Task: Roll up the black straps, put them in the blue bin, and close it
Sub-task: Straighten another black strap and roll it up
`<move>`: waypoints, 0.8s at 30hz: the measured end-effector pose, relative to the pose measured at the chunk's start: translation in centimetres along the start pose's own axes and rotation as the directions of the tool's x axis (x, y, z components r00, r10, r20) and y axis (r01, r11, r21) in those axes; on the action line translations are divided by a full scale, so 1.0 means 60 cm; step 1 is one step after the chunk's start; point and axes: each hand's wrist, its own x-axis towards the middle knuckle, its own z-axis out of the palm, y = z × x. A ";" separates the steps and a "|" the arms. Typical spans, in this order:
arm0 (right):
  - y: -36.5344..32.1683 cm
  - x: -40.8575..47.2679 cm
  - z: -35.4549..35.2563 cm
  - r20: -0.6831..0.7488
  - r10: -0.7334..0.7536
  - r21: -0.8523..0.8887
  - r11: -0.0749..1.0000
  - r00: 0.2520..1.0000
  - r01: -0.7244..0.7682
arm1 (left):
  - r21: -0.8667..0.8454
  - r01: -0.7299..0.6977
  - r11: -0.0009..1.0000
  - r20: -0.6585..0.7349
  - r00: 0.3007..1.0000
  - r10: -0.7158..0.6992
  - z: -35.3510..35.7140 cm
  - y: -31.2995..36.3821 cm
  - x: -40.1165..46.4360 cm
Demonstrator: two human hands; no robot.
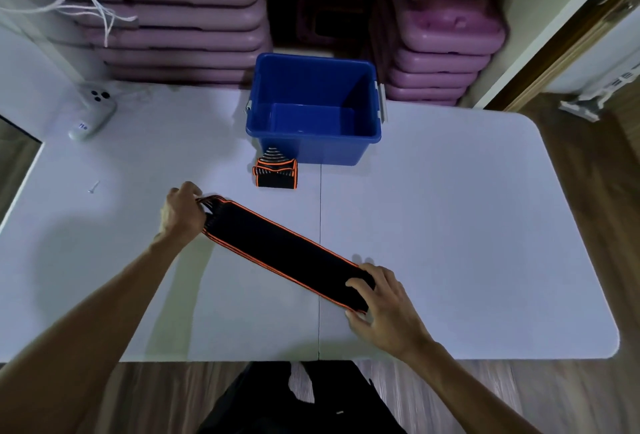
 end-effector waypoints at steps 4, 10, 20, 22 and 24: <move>0.001 0.010 0.002 0.039 0.006 0.021 1.000 0.999 -0.007 | -0.049 0.059 0.997 -0.031 0.998 -0.061 -0.002 -0.011 0.013; 0.005 0.023 0.001 0.058 0.046 0.126 0.991 0.997 -0.053 | -0.218 0.251 0.943 -0.005 0.966 -0.258 -0.009 -0.015 0.021; -0.039 0.041 0.005 0.093 0.070 0.211 0.974 0.993 -0.088 | -0.468 0.234 0.852 -0.058 0.954 -0.294 -0.037 -0.036 0.051; -0.061 0.048 0.012 0.097 0.045 0.210 0.976 0.994 -0.065 | -0.529 0.240 0.814 0.005 0.960 -0.280 -0.045 -0.046 0.055; -0.077 0.056 0.017 0.122 0.024 0.198 0.979 0.992 -0.048 | -0.473 0.160 0.867 -0.052 0.977 -0.209 -0.052 -0.053 0.037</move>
